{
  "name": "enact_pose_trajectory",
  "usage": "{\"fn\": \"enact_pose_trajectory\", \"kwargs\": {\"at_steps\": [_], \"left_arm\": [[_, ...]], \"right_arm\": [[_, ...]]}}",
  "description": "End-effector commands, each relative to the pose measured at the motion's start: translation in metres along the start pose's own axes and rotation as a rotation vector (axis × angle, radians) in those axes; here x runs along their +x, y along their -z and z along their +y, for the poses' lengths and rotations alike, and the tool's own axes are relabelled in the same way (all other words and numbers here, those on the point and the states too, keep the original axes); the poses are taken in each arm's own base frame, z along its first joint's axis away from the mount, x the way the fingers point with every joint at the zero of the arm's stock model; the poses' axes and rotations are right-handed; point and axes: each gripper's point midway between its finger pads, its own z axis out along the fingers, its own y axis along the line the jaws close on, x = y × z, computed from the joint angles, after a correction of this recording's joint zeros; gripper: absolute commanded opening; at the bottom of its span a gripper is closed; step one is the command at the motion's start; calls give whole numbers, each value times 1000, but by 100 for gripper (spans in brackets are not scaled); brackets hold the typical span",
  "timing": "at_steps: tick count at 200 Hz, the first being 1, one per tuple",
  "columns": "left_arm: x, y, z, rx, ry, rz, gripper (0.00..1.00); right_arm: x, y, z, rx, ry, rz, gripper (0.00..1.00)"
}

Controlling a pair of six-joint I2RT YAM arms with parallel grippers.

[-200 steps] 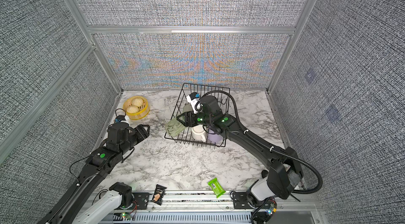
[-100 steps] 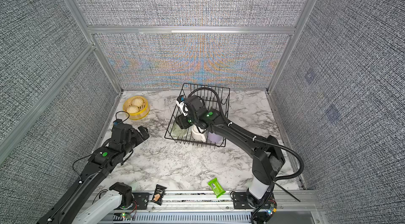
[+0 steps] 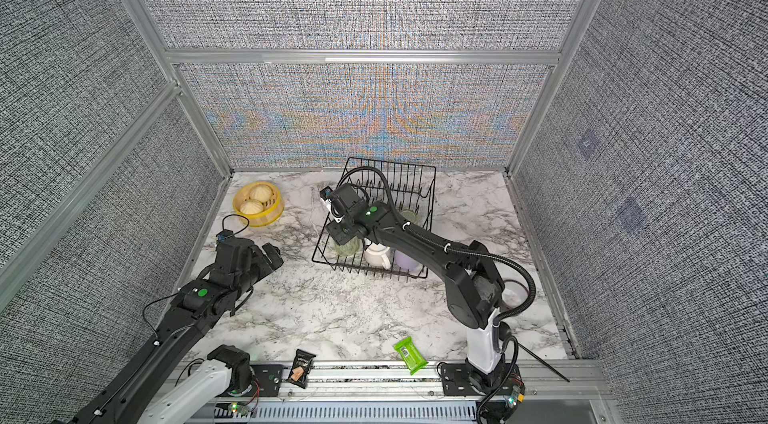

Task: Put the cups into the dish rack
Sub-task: 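Lower the green glass into the rack with the right gripper while left withdraws, then open the right gripper and lift it out of the rack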

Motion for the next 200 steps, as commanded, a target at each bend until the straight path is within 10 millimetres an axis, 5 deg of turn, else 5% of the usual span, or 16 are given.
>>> {"fn": "enact_pose_trajectory", "kwargs": {"at_steps": [1,73,200], "left_arm": [[-5,0,-1,0,-2,-25,99],[-5,3,1,-5,-11,-22,99],[-2,0,-10,47,-31,-4,99]], "right_arm": [[9,-4,-7,60,42,57,58],[20,-31,-6,62,55,122,60],[20,-15,-10,67,2,122,72]]}}
